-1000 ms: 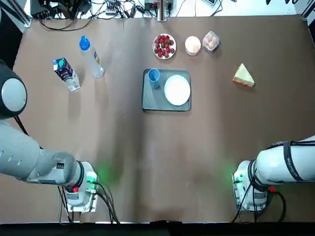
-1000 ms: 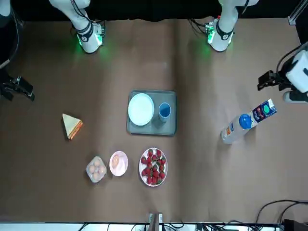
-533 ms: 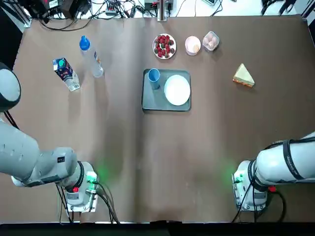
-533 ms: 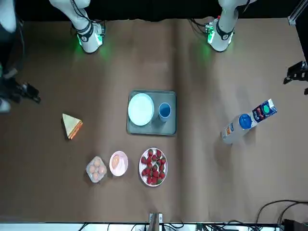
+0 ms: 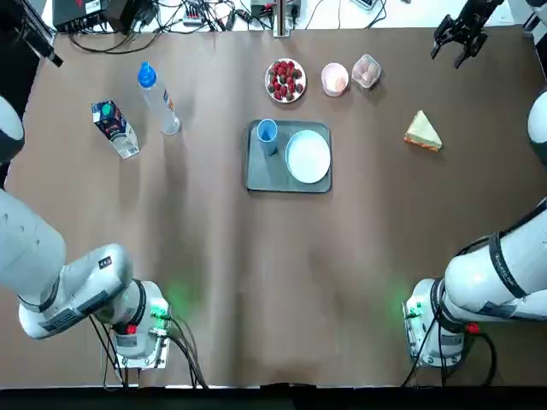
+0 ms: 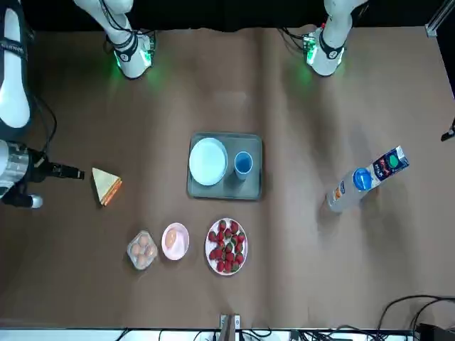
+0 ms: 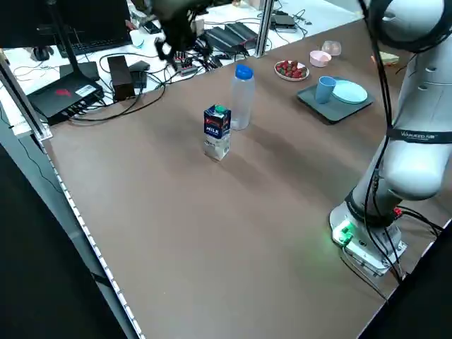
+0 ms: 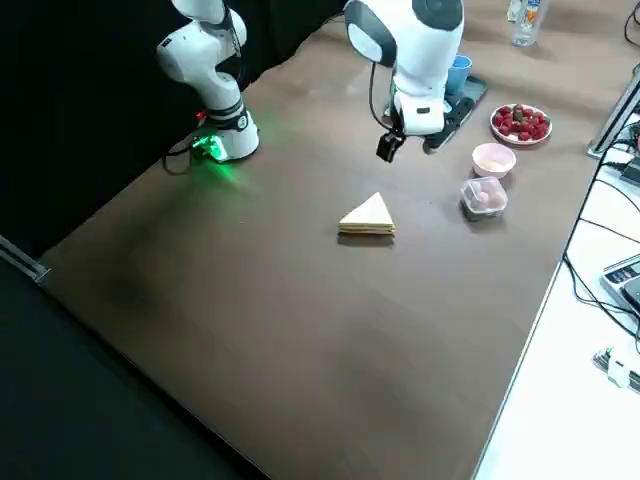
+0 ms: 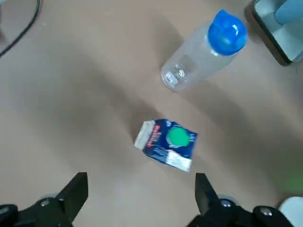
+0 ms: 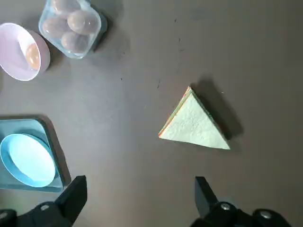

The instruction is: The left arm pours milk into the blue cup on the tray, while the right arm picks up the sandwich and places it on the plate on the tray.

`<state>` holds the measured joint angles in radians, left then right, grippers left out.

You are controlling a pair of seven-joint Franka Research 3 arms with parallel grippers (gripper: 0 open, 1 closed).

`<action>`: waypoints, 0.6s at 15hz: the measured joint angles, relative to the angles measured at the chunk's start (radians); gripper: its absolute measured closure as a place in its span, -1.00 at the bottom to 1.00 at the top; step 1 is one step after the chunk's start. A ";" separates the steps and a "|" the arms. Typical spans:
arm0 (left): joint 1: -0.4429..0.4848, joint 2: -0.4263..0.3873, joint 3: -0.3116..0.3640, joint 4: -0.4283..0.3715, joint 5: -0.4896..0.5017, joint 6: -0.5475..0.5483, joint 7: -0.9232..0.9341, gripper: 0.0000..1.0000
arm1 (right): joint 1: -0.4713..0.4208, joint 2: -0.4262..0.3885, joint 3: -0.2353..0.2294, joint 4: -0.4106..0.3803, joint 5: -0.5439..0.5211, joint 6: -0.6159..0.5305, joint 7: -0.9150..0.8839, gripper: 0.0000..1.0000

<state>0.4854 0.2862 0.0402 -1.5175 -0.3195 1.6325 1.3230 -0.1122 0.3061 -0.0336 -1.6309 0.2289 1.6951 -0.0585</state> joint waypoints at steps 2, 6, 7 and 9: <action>0.063 0.062 0.000 -0.002 -0.085 0.029 0.115 -0.99 | 0.002 0.043 0.003 -0.001 0.001 0.000 0.002 -1.00; 0.182 0.183 -0.001 0.001 -0.292 0.047 0.305 -0.99 | -0.013 0.133 0.000 -0.005 0.001 -0.001 -0.039 -0.96; 0.193 0.201 -0.003 0.007 -0.321 0.047 0.390 -0.99 | -0.022 0.152 -0.001 -0.011 0.001 -0.001 -0.079 -0.95; 0.203 0.230 -0.003 0.012 -0.421 0.046 0.504 -0.99 | -0.041 0.197 -0.003 -0.018 0.001 -0.001 -0.156 -0.95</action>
<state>0.6887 0.5163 0.0368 -1.5052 -0.7402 1.6789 1.8266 -0.1534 0.5030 -0.0364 -1.6491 0.2296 1.6940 -0.2141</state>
